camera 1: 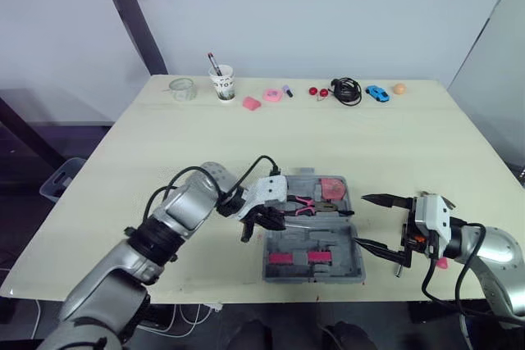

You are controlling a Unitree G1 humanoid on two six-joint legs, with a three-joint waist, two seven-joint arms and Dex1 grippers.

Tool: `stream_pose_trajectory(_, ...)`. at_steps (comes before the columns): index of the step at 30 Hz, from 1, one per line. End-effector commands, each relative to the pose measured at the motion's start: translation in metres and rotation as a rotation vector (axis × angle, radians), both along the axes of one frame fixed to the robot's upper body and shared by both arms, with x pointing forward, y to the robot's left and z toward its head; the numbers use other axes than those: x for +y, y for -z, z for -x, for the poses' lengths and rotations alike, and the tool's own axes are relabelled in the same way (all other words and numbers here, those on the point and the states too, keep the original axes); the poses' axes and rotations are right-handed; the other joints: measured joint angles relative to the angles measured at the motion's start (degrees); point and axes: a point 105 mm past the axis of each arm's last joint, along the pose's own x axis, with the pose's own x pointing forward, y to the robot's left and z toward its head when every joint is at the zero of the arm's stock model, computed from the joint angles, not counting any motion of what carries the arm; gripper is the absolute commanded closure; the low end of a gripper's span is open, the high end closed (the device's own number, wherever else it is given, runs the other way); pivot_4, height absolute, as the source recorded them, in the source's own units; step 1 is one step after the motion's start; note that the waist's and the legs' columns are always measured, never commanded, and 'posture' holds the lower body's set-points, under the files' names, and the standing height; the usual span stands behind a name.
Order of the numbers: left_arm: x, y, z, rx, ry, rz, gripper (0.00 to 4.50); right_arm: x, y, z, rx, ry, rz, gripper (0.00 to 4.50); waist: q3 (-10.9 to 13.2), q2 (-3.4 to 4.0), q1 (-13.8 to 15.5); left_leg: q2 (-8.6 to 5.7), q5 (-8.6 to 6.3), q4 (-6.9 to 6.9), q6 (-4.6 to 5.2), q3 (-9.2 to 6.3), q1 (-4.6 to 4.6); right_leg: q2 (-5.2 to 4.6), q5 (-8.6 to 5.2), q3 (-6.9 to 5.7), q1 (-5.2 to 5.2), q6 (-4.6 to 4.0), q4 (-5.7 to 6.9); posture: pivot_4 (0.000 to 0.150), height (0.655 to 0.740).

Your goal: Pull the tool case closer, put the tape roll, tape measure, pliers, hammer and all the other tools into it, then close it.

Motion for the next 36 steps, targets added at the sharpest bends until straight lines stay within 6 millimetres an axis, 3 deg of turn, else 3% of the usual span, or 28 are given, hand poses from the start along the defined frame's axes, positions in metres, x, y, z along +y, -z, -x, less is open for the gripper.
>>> stream_pose_trajectory(1,-0.009,-0.005,-0.005,-0.045,0.030,-0.021,4.46,-0.003,-0.012,0.001,-0.055,0.002,0.009,0.00,0.0,0.00,0.0,0.00,0.00,0.00,0.00,0.00,0.00,0.00,0.00,0.00,0.00,0.00,0.00,0.150,0.7400)
stream_pose_trajectory(15,-0.038,-0.001,-0.014,-0.076,0.054,-0.062,4.46,-0.009,-0.009,0.005,-0.049,0.025,0.021,0.00,0.0,-0.01,0.0,0.00,0.00,0.01,0.00,0.00,0.00,0.02,0.00,0.03,0.00,0.01,0.00,0.150,0.7400)
stream_pose_trajectory(26,-0.050,0.009,-0.014,-0.086,0.074,-0.092,4.46,-0.025,0.003,0.006,-0.014,0.074,0.054,0.00,0.0,-0.01,0.0,-0.01,0.00,0.01,0.01,-0.01,-0.01,0.08,0.00,0.14,-0.01,0.01,0.00,0.150,0.7400)
stream_pose_trajectory(36,-0.052,0.014,-0.014,-0.072,0.068,-0.090,4.46,-0.028,0.007,0.008,-0.005,0.080,0.070,0.00,0.0,0.00,0.0,-0.02,0.00,0.02,0.01,-0.01,0.00,0.13,0.00,0.24,0.00,0.01,0.00,0.150,0.7400)
